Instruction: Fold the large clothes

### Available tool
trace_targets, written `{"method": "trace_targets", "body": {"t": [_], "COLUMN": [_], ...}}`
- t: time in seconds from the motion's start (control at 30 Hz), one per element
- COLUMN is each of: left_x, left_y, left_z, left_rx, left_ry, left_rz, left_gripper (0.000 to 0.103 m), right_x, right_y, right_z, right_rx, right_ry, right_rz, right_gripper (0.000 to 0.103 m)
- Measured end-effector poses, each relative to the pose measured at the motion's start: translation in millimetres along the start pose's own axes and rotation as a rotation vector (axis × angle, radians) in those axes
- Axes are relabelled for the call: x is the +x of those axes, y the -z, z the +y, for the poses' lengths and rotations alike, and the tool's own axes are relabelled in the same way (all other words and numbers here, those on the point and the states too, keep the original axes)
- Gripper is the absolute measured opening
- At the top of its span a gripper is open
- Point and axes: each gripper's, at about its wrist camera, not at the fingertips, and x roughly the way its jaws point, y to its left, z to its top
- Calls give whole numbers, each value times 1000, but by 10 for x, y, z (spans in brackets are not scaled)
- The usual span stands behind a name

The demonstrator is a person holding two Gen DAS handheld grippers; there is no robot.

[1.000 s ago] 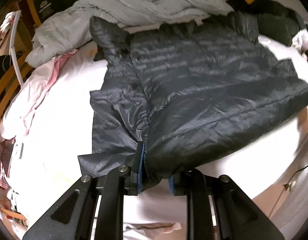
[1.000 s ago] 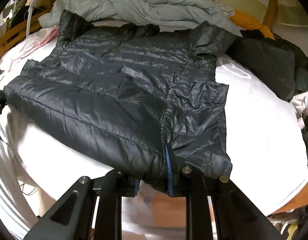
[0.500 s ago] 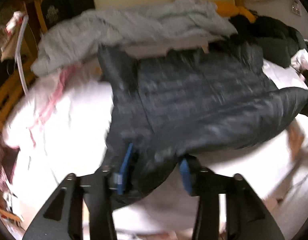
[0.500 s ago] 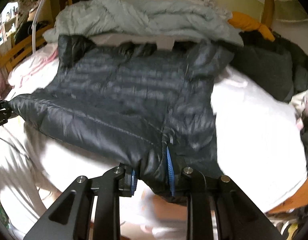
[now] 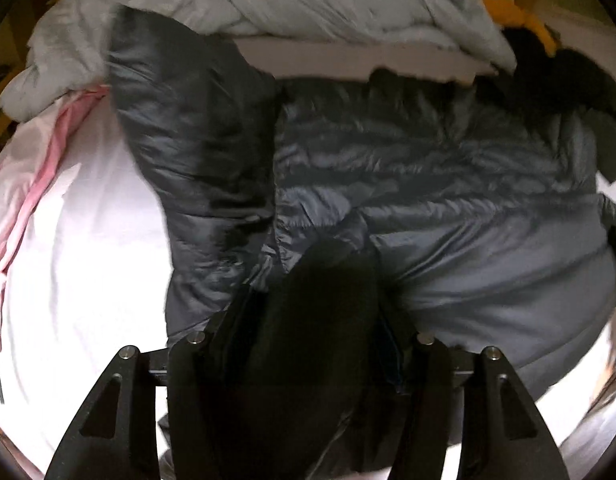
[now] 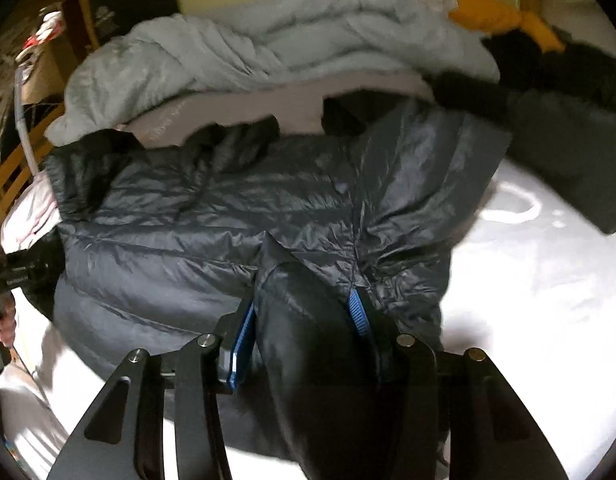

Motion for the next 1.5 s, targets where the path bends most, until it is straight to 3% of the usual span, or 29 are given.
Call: {"method": "trace_targets", "body": {"t": [0.17,0.3,0.53,0.63,0.77,0.97,1.07,1.3,1.5], "left_x": [106,-135,-999,-1256,-1124,-461,-146,82,-63], "left_y": [11,62,187,222,201,221,237,230,225], "left_z": [-79,-133,-24,-27,-152,-170,-49,-64,-67], "left_rx": [48,100,2,5,35,-4,-78,-84,-94], "left_ry": [-46,-142,-132,-62,-8,-51,-71,-110,-124], "left_rz": [-16,-145,-483,-552,-441,-212,-133,-116,-152], "left_gripper": [63,70,82,83,83,83,83,86,82], "right_x": [251,97,-634,-856,-864,-337,-125,331,262], "right_y": [30,13,50,102,172,233,227,211,226], "right_z": [-9,-26,-88,-59,67,109,-23,-186,-147], "right_rx": [-22,-15,49,53,12,13,55,98,66], "right_ry": [16,54,65,18,-49,27,71,84,110], "right_rz": [28,-53,-318,-362,-320,-150,-108,-3,-9], "right_gripper": [49,53,55,55,55,56,64,67,68]}}
